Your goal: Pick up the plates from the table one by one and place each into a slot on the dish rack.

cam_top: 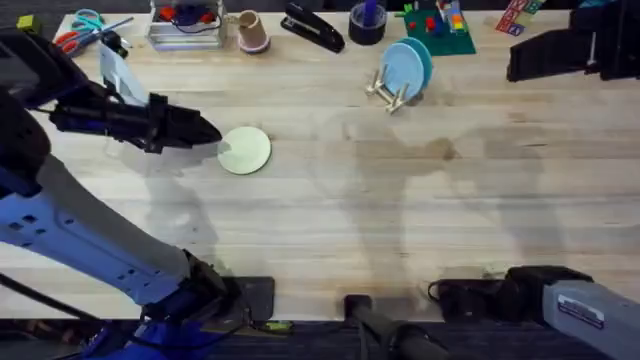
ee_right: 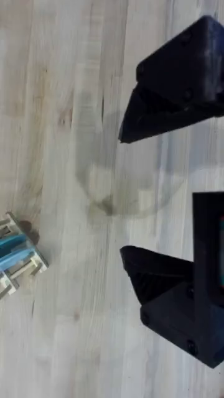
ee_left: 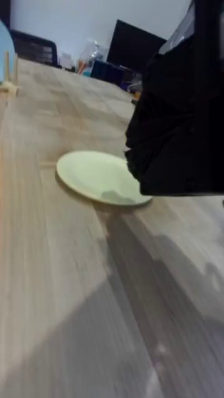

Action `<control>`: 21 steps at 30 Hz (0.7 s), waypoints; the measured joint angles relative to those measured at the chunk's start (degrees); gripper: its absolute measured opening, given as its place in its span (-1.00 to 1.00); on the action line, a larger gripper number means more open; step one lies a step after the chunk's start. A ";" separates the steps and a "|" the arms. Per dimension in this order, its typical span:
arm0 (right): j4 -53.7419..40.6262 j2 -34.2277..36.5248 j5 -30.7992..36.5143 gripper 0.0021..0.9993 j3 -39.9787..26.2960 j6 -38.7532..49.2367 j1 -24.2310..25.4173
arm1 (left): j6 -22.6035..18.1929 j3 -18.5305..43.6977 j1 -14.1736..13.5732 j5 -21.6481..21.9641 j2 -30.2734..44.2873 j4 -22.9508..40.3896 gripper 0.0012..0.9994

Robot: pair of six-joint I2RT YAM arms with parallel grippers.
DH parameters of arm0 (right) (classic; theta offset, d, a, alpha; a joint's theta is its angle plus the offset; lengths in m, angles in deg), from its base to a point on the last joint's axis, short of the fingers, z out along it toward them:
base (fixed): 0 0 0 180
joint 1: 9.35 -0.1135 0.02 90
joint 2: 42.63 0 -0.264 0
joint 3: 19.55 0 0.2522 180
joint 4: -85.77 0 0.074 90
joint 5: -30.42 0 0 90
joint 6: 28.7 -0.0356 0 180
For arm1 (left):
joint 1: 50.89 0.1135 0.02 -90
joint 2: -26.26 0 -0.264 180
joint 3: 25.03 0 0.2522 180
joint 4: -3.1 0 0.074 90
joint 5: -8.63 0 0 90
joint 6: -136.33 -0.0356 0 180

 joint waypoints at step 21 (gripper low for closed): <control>0.14 3.55 -0.02 0.99 -0.07 0.00 -0.07 | 14.21 -5.92 0.62 2.77 3.55 -9.81 -0.92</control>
